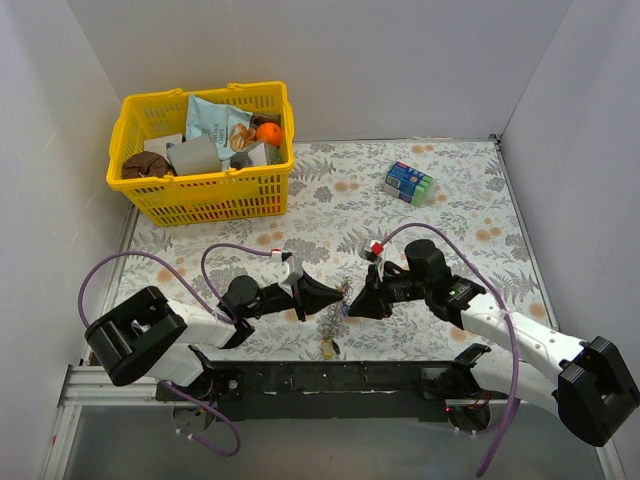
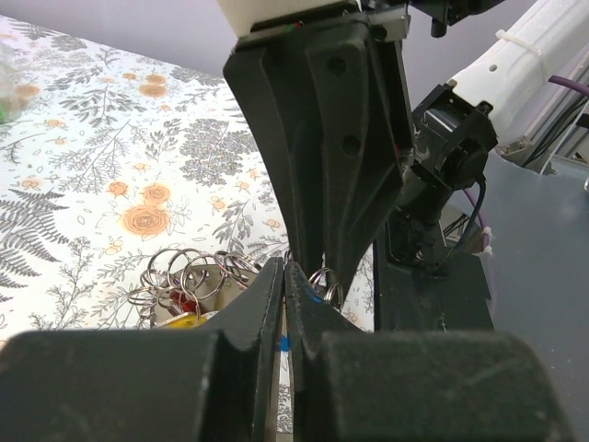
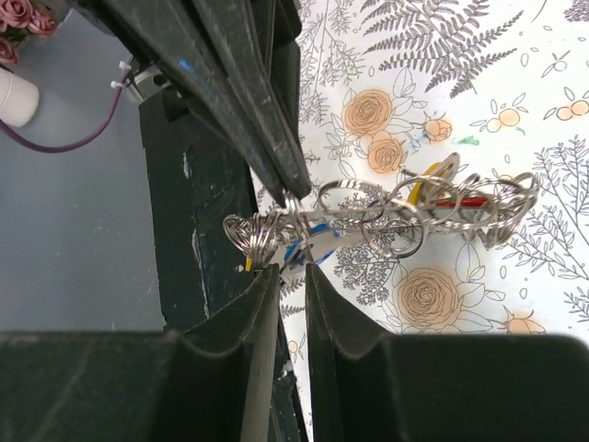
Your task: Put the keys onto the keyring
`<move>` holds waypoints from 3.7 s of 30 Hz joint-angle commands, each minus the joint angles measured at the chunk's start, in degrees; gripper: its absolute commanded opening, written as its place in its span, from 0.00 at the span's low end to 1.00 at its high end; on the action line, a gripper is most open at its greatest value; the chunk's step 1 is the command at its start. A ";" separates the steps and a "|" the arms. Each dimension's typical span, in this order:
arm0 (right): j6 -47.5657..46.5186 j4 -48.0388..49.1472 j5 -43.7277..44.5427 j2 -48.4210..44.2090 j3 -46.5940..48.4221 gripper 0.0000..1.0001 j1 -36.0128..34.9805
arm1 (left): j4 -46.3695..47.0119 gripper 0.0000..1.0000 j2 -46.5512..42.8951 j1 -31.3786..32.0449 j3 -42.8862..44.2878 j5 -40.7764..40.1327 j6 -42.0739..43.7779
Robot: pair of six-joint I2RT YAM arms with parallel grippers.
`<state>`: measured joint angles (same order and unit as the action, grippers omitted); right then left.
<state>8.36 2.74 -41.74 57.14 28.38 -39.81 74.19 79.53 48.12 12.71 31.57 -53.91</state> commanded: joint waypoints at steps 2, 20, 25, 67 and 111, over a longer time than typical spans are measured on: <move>-3.26 -0.72 -2.39 -1.16 -0.17 0.30 0.09 | 21.70 0.00 -2.71 0.05 -0.32 -1.87 -0.05; -2.38 3.31 5.45 -11.36 1.85 0.68 2.54 | 20.64 0.00 -2.10 0.05 0.65 4.36 -0.67; -1.68 6.83 0.35 -8.28 2.03 0.57 3.42 | 21.87 0.00 -1.13 0.05 1.09 5.96 -1.63; -1.41 6.58 -10.65 -0.72 -0.26 0.01 3.43 | 21.43 0.00 0.02 0.05 2.67 7.10 -1.90; -7.74 -14.33 0.07 3.76 8.26 0.01 3.43 | -16.06 0.50 -11.49 0.05 7.06 8.15 15.56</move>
<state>5.39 0.12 -47.40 59.33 32.97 -36.45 70.94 72.64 47.97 15.90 39.22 -48.27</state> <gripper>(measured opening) 0.032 0.474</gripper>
